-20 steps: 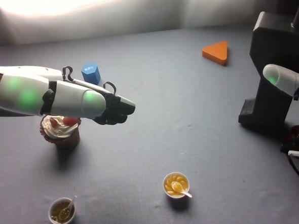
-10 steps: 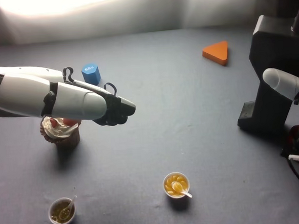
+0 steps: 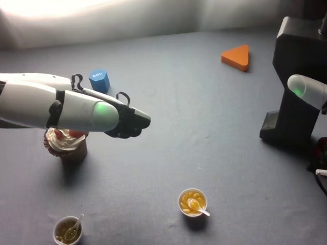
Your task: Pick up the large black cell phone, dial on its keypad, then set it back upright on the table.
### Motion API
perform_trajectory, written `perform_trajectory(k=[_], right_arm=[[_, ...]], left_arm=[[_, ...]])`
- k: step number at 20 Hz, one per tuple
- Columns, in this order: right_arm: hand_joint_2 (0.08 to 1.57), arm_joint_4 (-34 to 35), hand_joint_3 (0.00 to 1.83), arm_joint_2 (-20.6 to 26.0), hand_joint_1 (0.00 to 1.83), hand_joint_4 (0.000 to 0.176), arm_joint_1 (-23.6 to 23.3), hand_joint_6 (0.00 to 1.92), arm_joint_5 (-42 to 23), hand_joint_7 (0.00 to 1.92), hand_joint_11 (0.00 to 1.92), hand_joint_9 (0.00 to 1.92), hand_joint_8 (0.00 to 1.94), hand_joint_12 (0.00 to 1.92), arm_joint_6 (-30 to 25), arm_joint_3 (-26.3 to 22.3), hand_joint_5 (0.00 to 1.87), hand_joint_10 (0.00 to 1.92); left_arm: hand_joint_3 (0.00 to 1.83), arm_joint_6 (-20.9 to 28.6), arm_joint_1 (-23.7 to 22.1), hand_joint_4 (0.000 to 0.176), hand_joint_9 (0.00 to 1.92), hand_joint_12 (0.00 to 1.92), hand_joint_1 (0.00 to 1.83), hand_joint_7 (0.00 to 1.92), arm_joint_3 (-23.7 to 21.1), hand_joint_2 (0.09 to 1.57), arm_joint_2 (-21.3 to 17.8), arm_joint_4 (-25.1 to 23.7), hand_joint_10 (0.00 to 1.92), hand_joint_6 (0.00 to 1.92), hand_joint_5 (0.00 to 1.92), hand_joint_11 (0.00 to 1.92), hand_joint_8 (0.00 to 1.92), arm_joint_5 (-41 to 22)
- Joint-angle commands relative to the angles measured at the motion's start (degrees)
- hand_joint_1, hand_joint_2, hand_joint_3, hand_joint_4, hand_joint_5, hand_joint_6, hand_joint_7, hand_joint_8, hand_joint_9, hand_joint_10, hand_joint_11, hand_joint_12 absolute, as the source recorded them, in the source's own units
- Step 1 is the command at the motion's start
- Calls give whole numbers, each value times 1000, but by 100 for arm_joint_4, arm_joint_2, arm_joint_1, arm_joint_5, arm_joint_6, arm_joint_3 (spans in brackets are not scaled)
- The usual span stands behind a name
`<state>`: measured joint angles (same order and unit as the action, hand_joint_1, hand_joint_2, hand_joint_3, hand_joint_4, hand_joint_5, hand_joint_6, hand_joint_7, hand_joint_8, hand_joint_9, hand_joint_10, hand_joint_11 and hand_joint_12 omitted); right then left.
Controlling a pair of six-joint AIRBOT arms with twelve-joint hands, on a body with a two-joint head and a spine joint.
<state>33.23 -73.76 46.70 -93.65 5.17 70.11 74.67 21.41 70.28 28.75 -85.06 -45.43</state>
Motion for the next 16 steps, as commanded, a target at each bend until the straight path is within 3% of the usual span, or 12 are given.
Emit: perform_trajectory(k=[1,9,10,12,16], right_arm=[[1140,-185,2,54,1262,0,28,939,-730,991,1078,1008,1214,1087,-104,-1,882,1050],[1125,-190,1,50,1263,0,59,868,-730,1002,1077,1018,1192,1106,-104,-13,937,1055],[1109,-198,0,49,1363,0,60,757,-730,966,1078,1014,1116,1089,-104,-14,954,1207],[1122,-200,1,49,1269,0,68,845,-730,1014,1105,1038,1183,1073,-104,-19,942,1061],[1162,-209,3,47,1250,0,76,1001,-730,946,1111,1000,1293,1086,-104,-27,845,1132]], left_arm=[[0,42,-153,0,311,676,0,354,-3,1186,-55,403,4,0,274,0,4,-229],[0,46,-153,0,312,707,0,349,19,1190,-56,404,1,1,276,0,4,-230],[1,46,-154,0,303,704,0,350,27,1191,-57,405,0,0,267,0,4,-230],[1,46,-154,0,314,700,0,356,24,1197,-57,405,3,2,281,0,3,-230],[1,48,-154,0,315,683,0,356,18,1201,-57,408,2,1,274,0,0,-232]])
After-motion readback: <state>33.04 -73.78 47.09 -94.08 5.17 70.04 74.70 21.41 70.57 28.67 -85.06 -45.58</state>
